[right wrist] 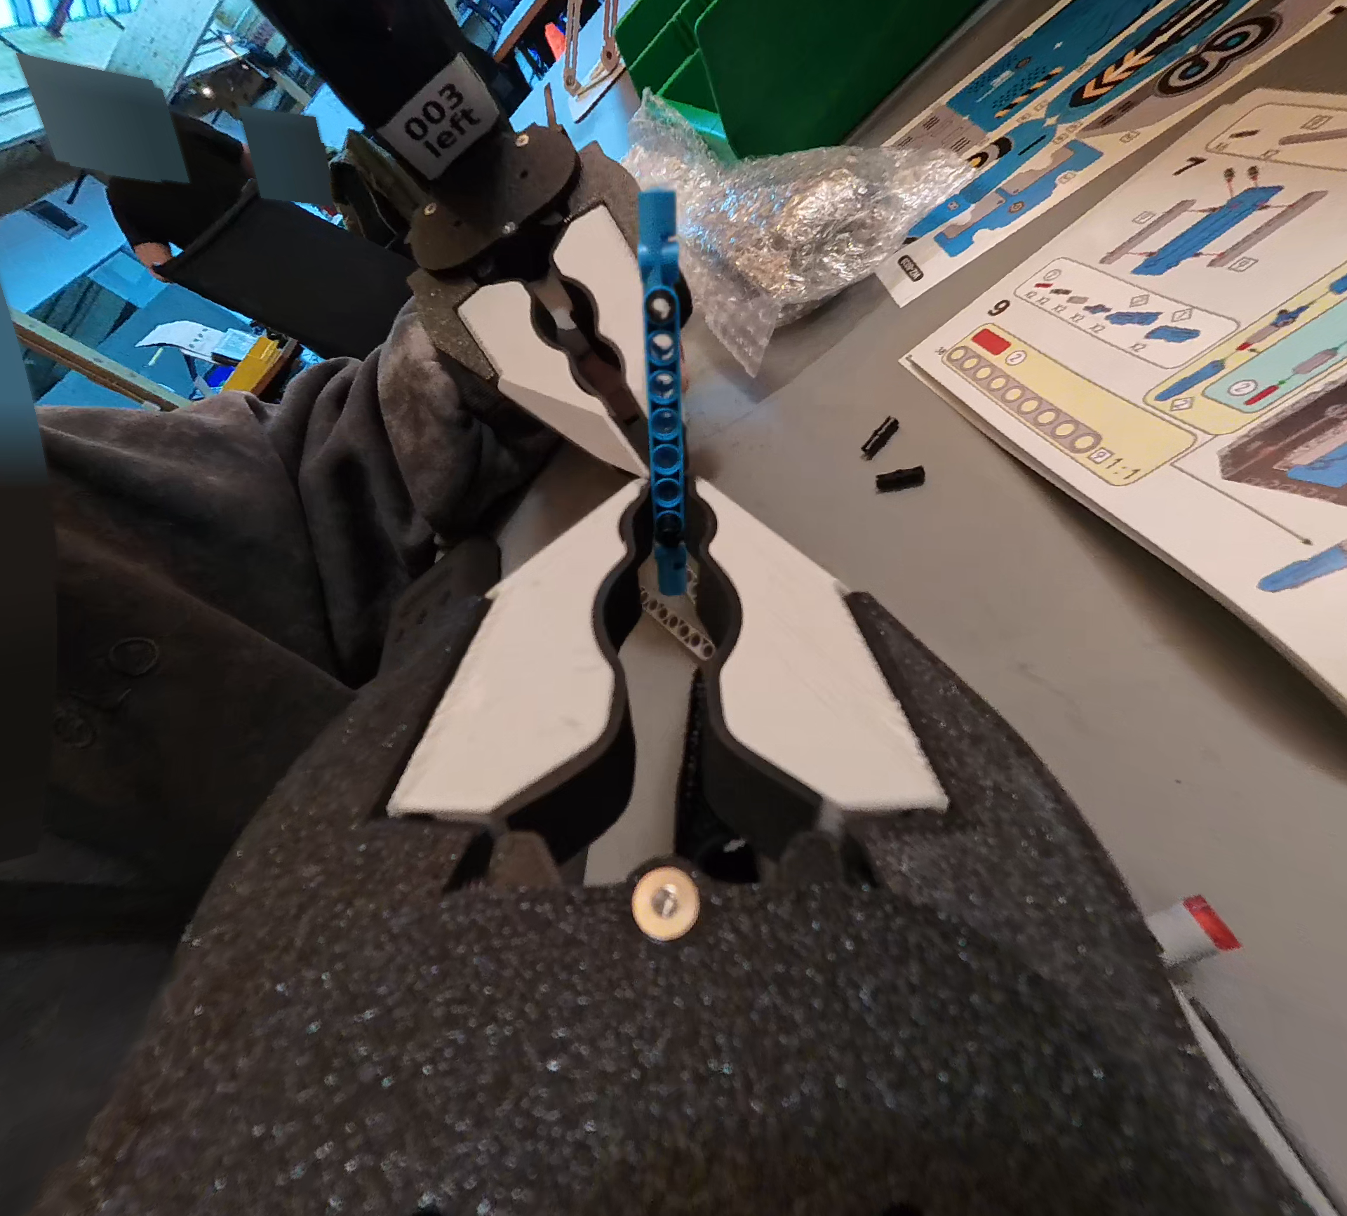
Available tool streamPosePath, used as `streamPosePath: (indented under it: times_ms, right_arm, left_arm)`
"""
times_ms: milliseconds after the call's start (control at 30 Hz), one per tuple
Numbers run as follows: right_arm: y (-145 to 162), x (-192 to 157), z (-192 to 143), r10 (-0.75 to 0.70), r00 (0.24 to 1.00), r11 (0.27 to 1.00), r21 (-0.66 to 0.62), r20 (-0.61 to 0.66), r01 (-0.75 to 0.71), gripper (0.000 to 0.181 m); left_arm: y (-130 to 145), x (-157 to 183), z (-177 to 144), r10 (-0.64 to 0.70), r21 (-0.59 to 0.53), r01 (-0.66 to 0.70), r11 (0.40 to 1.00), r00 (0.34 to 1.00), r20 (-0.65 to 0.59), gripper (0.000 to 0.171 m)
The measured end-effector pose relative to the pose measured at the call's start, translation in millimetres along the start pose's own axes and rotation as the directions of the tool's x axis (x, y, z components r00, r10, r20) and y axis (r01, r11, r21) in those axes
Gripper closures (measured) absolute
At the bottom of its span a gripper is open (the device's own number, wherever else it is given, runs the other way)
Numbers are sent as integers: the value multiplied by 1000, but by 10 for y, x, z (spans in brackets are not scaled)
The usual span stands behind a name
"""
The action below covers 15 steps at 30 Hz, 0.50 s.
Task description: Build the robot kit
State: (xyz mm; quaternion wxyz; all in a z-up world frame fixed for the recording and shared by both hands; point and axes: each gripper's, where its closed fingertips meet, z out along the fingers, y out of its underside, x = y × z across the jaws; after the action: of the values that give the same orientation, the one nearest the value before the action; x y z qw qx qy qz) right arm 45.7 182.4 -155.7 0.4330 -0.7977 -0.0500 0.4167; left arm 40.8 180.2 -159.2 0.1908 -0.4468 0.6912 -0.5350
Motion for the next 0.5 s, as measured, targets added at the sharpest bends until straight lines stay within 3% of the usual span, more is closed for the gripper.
streamPosePath:
  times_ms: [300,500]
  right_arm:
    - [109,6,63,-35,999,998,-59,-16,34,175]
    - [-52,-20,25,5,1000,999,46,20,-6,176]
  left_arm:
    - [-30,39,-6,-31,19,32,999,999,-32,170]
    - [-81,-25,-70,-50,58,52,997,998,-31,170]
